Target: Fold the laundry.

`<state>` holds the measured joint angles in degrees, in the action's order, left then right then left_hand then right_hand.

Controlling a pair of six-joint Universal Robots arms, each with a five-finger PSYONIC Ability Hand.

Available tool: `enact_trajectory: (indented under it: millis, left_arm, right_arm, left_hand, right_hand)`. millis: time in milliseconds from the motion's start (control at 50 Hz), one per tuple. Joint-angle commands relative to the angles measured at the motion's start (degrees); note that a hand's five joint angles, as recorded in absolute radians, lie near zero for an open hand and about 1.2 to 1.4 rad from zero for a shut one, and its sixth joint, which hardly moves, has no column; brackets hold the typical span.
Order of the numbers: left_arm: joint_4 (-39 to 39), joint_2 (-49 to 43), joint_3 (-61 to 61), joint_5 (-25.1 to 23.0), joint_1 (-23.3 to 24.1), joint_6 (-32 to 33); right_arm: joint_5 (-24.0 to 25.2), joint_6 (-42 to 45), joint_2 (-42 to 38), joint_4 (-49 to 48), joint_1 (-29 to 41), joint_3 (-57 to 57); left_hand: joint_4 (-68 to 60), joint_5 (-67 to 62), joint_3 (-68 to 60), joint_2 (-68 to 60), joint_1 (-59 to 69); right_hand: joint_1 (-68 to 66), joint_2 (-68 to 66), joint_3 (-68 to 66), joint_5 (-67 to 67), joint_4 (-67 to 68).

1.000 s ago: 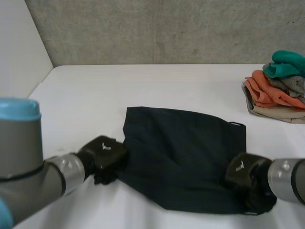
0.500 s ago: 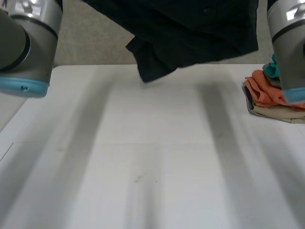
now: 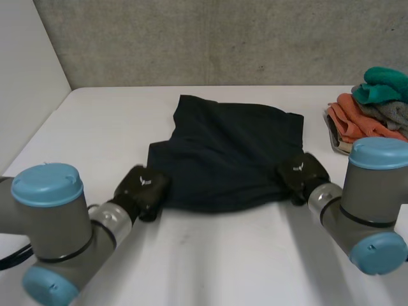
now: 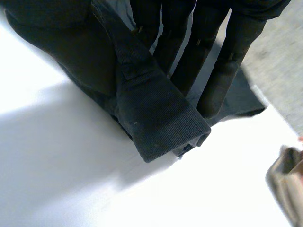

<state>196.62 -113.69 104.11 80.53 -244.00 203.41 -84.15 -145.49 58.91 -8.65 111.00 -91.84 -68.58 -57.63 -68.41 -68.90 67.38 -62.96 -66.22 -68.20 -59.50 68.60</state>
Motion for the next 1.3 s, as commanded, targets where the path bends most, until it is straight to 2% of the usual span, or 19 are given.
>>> enact_trajectory:
  millis: [20, 140, 220, 260, 320, 420, 520, 580, 600, 680, 780, 920, 940, 960, 980, 1000, 1120, 1180, 1300]
  left_arm:
    - [-18.2, 9.4, 3.3, -0.1, 1.3, 4.8]
    - [-39.2, 14.8, 4.0, -0.2, 5.7, 10.2]
    - [-48.8, 15.1, 2.8, -0.6, 7.8, 12.9]
    - [-51.5, 14.8, 1.5, -0.9, 8.5, 13.6]
    - [-53.1, 12.5, -2.0, -0.8, 9.1, 15.1]
    - [-47.8, 7.3, -11.5, 1.9, 8.5, 15.4]
    - [-34.4, 1.0, -23.3, 5.5, 6.8, 12.1]
    - [-27.7, -2.1, -27.7, 5.6, 6.1, 9.2]
    - [-23.3, -4.6, -30.5, 5.4, 5.6, 7.6]
    - [-14.6, -11.9, -38.5, 5.6, 5.2, 4.4]
    - [-12.7, -20.8, -47.8, 7.1, 5.6, 3.7]
    - [-10.0, -31.8, -58.7, 10.9, 5.2, 6.0]
    - [-9.9, -32.5, -59.1, 10.9, 5.1, 6.0]
    - [-9.4, -33.3, -59.0, 11.0, 5.2, 5.4]
    - [-9.3, -33.4, -58.7, 10.7, 5.3, 4.6]
    - [-9.3, -33.4, -58.1, 10.2, 5.4, 3.8]
    - [-8.3, -29.1, -50.5, 5.9, 7.5, -1.2]
    - [-6.7, -26.5, -47.4, 5.6, 7.7, -2.1]
    - [-3.6, -18.9, -39.3, 6.7, 8.0, -4.0]
  right_arm:
    - [-0.3, 1.3, 9.2, 15.7, -0.3, -1.3]
    - [0.4, 5.6, 13.9, 33.3, -1.0, -1.3]
    - [1.2, 15.8, 14.6, 50.2, -2.3, -2.2]
    - [1.4, 18.4, 14.7, 52.9, -2.9, -2.2]
    - [2.3, 19.6, 14.7, 51.5, -3.9, -2.0]
    - [2.6, 15.4, 14.0, 42.9, -4.7, 0.1]
    - [2.6, 6.2, 11.8, 30.6, -4.8, 3.0]
    - [2.8, 2.9, 10.3, 25.4, -4.7, 3.9]
    - [2.5, 1.4, 9.1, 21.6, -4.8, 4.7]
    - [2.0, 0.6, 6.0, 11.6, -4.7, 6.1]
    - [0.4, 1.0, 0.6, -0.2, -4.6, 8.6]
    - [-2.5, 1.4, -7.7, -13.9, -4.5, 12.6]
    - [-2.8, 1.1, -8.7, -15.3, -4.4, 12.9]
    - [-2.8, 1.0, -9.1, -15.8, -4.4, 13.1]
    - [-3.4, 0.4, -10.3, -16.9, -4.2, 13.4]
    - [-3.5, 0.1, -10.7, -17.1, -4.1, 13.5]
    - [-4.1, -1.8, -9.0, -16.5, -3.5, 10.0]
    - [-4.5, -2.8, -6.0, -16.5, -4.0, 8.4]
    - [-9.1, -5.4, 3.8, -13.0, -4.3, 4.2]
  left_hand:
    - [-11.4, -12.4, -11.6, -11.1, 12.6]
    - [-11.4, -12.4, -11.6, -11.1, 12.6]
    - [-11.4, -12.4, -11.6, -11.1, 12.6]
    - [-11.4, -12.4, -11.6, -11.1, 12.6]
    - [-11.4, -12.4, -11.6, -11.1, 12.6]
    - [-11.4, -12.4, -11.6, -11.1, 12.6]
    - [-11.4, -12.4, -11.6, -11.1, 12.6]
    - [-11.4, -12.4, -11.6, -11.1, 12.6]
    - [-11.4, -12.4, -11.6, -11.1, 12.6]
    - [-11.4, -12.4, -11.6, -11.1, 12.6]
    - [-11.4, -12.4, -11.6, -11.1, 12.6]
    - [-11.4, -12.4, -11.6, -11.1, 12.6]
    - [-11.4, -12.4, -11.6, -11.1, 12.6]
    - [15.5, 14.6, 15.4, 15.9, -14.3]
    - [36.3, 35.3, 36.1, 36.6, -35.1]
    - [57.8, 56.9, 57.6, 58.1, -56.6]
    - [58.6, 57.6, 58.4, 58.9, -57.4]
    - [58.6, 57.6, 58.4, 58.9, -57.4]
    - [58.6, 57.6, 58.4, 58.9, -57.4]
  right_hand:
    - [-17.0, -13.8, -11.8, -10.5, 11.4]
    - [-17.0, -13.8, -11.8, -10.5, 11.4]
    - [-17.0, -13.8, -11.8, -10.5, 11.4]
    - [-17.0, -13.8, -11.8, -10.5, 11.4]
    - [-17.0, -13.8, -11.8, -10.5, 11.4]
    - [-17.0, -13.8, -11.8, -10.5, 11.4]
    - [-17.0, -13.8, -11.8, -10.5, 11.4]
    - [-17.0, -13.8, -11.8, -10.5, 11.4]
    - [-17.0, -13.8, -11.8, -10.5, 11.4]
    - [-17.0, -13.8, -11.8, -10.5, 11.4]
    - [-17.0, -13.8, -11.8, -10.5, 11.4]
    - [-17.0, -13.8, -11.8, -10.5, 11.4]
    - [-5.5, -2.3, -0.3, 1.0, -0.1]
    - [4.2, 7.5, 9.5, 10.8, -9.9]
    - [53.0, 56.2, 58.2, 59.5, -58.6]
    - [53.0, 56.2, 58.2, 59.5, -58.6]
    - [53.0, 56.2, 58.2, 59.5, -58.6]
    - [53.0, 56.2, 58.2, 59.5, -58.6]
    - [53.0, 56.2, 58.2, 59.5, -58.6]
